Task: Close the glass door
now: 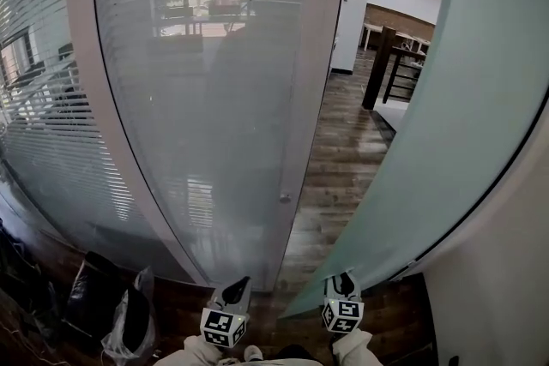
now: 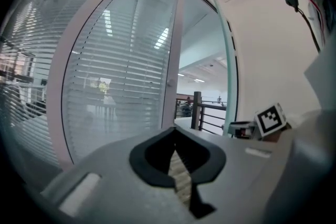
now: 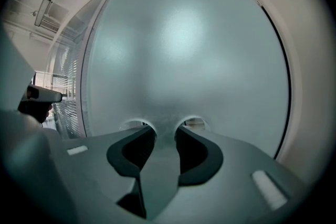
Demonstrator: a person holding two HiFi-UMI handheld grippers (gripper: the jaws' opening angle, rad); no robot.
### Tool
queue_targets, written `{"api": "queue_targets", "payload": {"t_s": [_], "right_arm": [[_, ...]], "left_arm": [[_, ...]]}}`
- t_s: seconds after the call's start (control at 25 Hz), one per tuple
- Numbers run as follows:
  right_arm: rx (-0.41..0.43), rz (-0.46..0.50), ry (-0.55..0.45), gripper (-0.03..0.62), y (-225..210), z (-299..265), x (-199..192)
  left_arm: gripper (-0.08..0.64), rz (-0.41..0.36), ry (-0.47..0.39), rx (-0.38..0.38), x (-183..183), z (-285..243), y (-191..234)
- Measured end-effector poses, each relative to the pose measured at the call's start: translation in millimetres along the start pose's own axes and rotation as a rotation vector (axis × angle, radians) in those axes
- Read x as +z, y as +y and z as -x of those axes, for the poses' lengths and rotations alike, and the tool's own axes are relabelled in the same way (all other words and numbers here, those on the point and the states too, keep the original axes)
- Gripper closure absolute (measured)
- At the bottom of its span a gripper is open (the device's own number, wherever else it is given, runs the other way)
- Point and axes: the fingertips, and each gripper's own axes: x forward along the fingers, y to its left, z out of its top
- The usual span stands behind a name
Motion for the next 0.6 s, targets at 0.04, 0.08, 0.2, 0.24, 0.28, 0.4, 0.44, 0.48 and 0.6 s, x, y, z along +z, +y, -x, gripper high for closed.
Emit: {"api": "queue_targets", "payload": {"t_s": [0.04,0.08,0.2,0.24,0.28,0.4,0.44,0.48,0.6], "right_arm": [[0.000,0.000,0.003,0.462,-1,-3,0],[0.003,0.001,0.006,0.462,-2,-5,0],[0.013,0.006,0.016,0.462,-2,-11,1],[0.013,0.007,0.016,0.460,-2,-14,2],[0.011,0.008,0.015,0.460,-2,-17,3],[0.003,0.013,0.015,0.460,-4,-24,6],[0.003,0.013,0.018,0.460,-4,-27,6],[0.005,0.014,0.022,0.460,-3,-31,6],[0.010,0.020,0.024,0.460,0,-41,10]], "left_arm": [[0.557,0.000,0.001,-0.002,0,-1,0],[0.557,0.000,0.003,-0.004,0,-2,-1],[0.557,0.000,0.005,-0.007,-1,-6,-2],[0.557,-0.001,0.005,-0.007,-1,-9,-1],[0.557,-0.001,0.003,-0.007,1,-12,0],[0.557,-0.001,0.000,-0.003,4,-19,2],[0.557,-0.001,0.001,0.000,4,-21,4],[0.557,0.001,0.004,0.003,4,-22,6],[0.557,0.003,0.005,0.015,6,-28,14]]}}
